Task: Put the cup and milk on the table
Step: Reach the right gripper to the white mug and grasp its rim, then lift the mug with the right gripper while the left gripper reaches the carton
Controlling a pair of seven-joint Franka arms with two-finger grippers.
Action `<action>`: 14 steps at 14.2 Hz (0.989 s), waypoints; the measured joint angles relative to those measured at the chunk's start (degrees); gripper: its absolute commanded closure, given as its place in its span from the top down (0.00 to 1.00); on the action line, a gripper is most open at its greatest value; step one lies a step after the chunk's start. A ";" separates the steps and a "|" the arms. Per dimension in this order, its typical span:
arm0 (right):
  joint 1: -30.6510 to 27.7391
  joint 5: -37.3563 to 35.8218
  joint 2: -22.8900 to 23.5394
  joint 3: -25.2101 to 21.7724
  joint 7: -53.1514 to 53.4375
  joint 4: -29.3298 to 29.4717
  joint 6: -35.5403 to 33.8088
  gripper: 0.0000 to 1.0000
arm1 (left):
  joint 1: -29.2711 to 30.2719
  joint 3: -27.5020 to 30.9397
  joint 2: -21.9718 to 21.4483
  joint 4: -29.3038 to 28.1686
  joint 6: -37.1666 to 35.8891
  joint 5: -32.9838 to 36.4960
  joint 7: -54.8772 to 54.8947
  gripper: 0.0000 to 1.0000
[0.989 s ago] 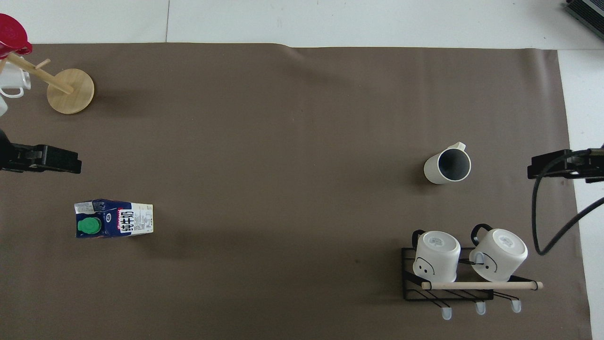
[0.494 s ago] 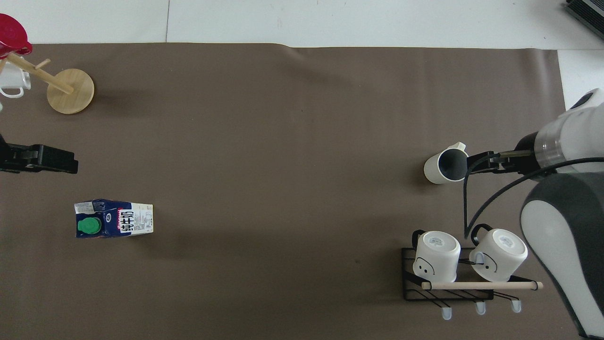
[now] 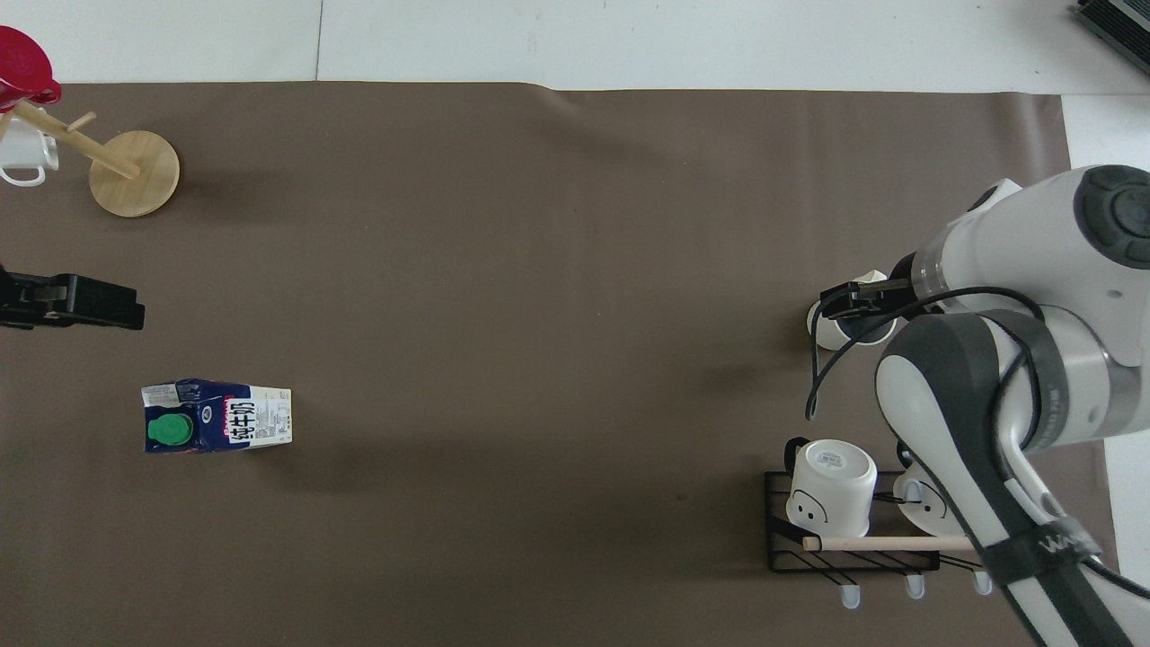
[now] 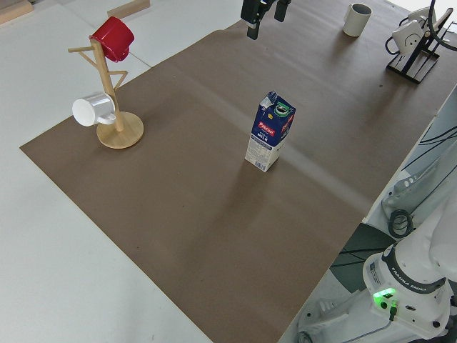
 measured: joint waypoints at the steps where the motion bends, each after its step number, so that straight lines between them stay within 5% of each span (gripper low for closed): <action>1: 0.06 0.00 0.33 0.00 0.00 -0.86 0.91 1.00 | 0.00 0.00 0.00 0.00 -0.01 0.00 0.00 1.00; 12: 0.01 0.00 4.58 -0.08 0.00 -8.63 12.44 0.98 | -0.01 -0.07 -0.07 0.00 -0.05 0.00 -0.03 1.00; 14: -0.16 0.00 4.73 -0.15 0.00 -9.14 12.87 0.61 | -0.01 -0.07 -0.08 0.00 -0.06 0.00 -0.04 1.00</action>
